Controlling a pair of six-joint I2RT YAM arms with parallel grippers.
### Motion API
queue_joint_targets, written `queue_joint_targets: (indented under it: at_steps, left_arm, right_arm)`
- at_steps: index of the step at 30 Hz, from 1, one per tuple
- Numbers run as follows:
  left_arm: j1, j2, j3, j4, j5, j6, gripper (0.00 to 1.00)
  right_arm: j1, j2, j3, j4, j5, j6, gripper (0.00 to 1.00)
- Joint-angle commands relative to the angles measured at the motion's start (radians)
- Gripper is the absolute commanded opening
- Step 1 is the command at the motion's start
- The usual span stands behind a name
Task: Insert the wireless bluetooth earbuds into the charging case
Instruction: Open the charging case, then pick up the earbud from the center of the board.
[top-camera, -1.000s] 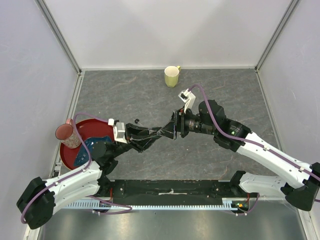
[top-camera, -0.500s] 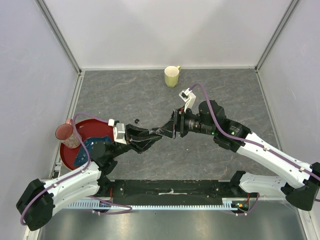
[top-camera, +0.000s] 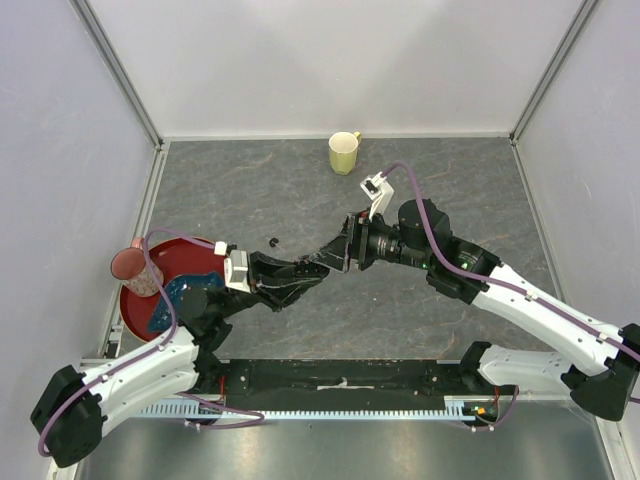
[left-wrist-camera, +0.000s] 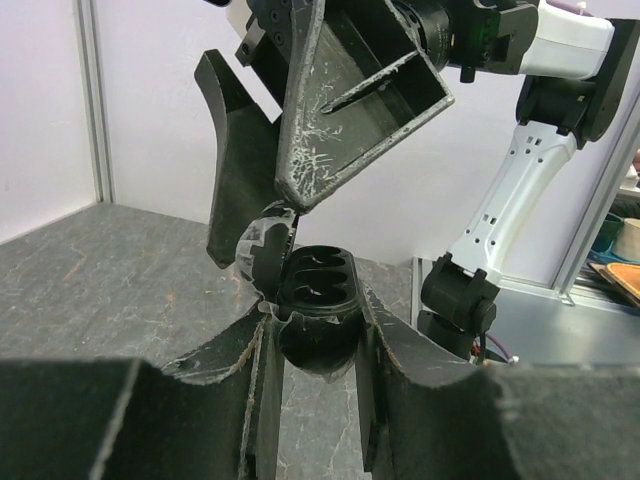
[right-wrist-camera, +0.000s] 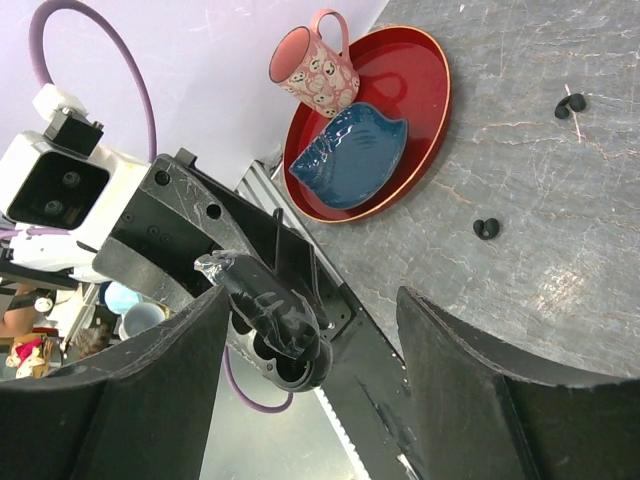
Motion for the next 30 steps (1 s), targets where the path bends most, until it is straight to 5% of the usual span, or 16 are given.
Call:
queue_joint_targets:
  at_steps: [1, 18, 30]
  left_arm:
    - [-0.003, -0.026, 0.003, 0.028, 0.02, 0.015, 0.02]
    - [-0.003, -0.144, -0.043, -0.121, -0.013, 0.04, 0.02]
    - [-0.005, -0.361, -0.008, -0.356, -0.089, 0.084, 0.02]
  right_arm:
    - [-0.003, 0.009, 0.024, 0.031, 0.025, 0.012, 0.75]
    - [-0.058, -0.018, 0.009, 0.102, 0.039, 0.093, 0.77]
    - [-0.222, 0.091, -0.077, 0.076, 0.051, 0.169, 0.7]
